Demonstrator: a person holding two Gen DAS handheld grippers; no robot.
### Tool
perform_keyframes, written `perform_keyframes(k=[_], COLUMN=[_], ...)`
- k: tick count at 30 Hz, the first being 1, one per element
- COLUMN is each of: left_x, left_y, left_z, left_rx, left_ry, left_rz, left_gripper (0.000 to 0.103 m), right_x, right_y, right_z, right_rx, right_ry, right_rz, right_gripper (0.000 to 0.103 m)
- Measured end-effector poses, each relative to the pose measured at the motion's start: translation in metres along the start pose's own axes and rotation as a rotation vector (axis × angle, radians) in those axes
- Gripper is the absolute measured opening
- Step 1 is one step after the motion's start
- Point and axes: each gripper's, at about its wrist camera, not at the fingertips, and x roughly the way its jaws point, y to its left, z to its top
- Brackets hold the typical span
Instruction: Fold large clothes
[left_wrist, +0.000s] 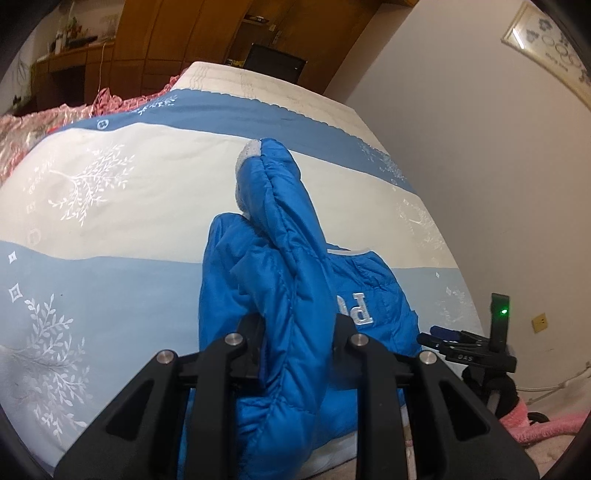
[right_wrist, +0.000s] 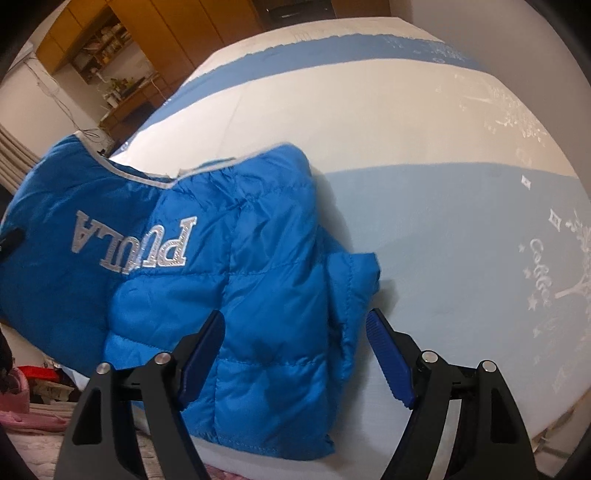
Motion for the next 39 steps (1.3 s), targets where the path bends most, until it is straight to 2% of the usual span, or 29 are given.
perform_keyframes(k=[7, 11, 20, 26, 33, 35, 36, 38, 39], left_x=[0.015, 0.032, 0.084, 0.114, 0.123, 0.123, 0.122, 0.111, 0.106], left_y=[-0.04, -0.062, -0.127, -0.158, -0.174, -0.171, -0.171, -0.166, -0.165], left_z=[-0.004, -0.009, -0.031, -0.054, -0.073, -0.076, -0.076, -0.072, -0.071], left_rx=[0.057, 0.085, 0.213, 0.278, 0.265, 0.229, 0.205, 0.122, 0.1], left_ry=[-0.001, 0.016, 0.109, 0.174, 0.223, 0.248, 0.254, 0.277, 0.279], left_rz=[0.106, 0.137, 0.212, 0.228, 0.147, 0.106, 0.075, -0.066, -0.115], left_gripper=[0.022, 0.023, 0.026, 0.035, 0.041, 0.042, 0.043, 0.049, 0.05], right_x=[-0.021, -0.032, -0.063, -0.066, -0.072, -0.075, -0.075, -0.077, -0.077], right_y=[-0.006, -0.016, -0.022, -0.028, -0.033, -0.034, -0.034, -0.034, -0.034], right_z=[0.011, 0.016, 0.022, 0.022, 0.015, 0.013, 0.012, 0.011, 0.01], right_rx=[-0.032, -0.031, -0.055, -0.052, -0.055, -0.054, -0.056, -0.057, -0.057], right_ry=[0.006, 0.024, 0.02, 0.024, 0.02, 0.018, 0.016, 0.014, 0.014], right_rz=[0.007, 0.005, -0.012, -0.027, -0.037, -0.043, -0.044, -0.046, -0.045], right_gripper=[0.079, 0.079, 0.079, 0.079, 0.079, 0.079, 0.079, 0.079, 0.079])
